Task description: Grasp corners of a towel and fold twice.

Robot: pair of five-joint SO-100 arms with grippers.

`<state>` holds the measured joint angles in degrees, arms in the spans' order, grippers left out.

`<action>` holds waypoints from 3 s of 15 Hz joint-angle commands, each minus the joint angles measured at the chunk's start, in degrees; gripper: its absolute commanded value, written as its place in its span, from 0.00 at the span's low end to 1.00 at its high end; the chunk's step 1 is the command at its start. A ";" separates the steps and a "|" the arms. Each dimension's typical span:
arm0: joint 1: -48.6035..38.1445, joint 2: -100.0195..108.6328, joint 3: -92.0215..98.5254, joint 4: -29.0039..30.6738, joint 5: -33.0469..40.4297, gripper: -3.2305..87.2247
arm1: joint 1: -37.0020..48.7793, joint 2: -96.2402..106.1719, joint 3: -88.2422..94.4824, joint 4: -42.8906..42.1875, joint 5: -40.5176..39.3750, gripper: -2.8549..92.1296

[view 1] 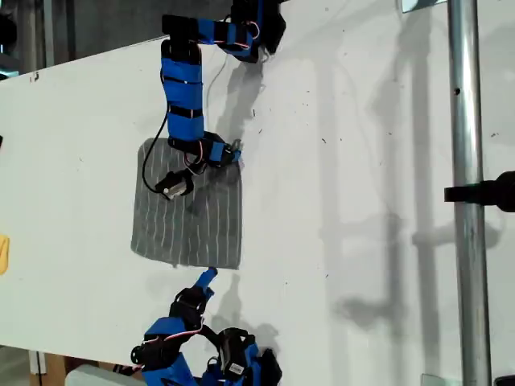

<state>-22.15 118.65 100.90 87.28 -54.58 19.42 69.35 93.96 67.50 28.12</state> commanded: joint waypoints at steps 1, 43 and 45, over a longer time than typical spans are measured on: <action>-3.16 -2.90 -1.93 -3.34 5.63 0.33 | -0.79 0.09 -3.16 0.88 0.70 0.03; -21.80 -47.99 -43.07 -10.37 24.87 0.01 | 17.84 28.92 -7.47 14.77 -3.25 0.03; -25.22 -48.60 -46.67 -10.28 25.05 0.01 | 19.51 31.64 -8.09 14.15 -5.45 0.03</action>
<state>-44.38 69.08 59.33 76.46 -29.62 37.62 96.42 89.65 82.97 24.52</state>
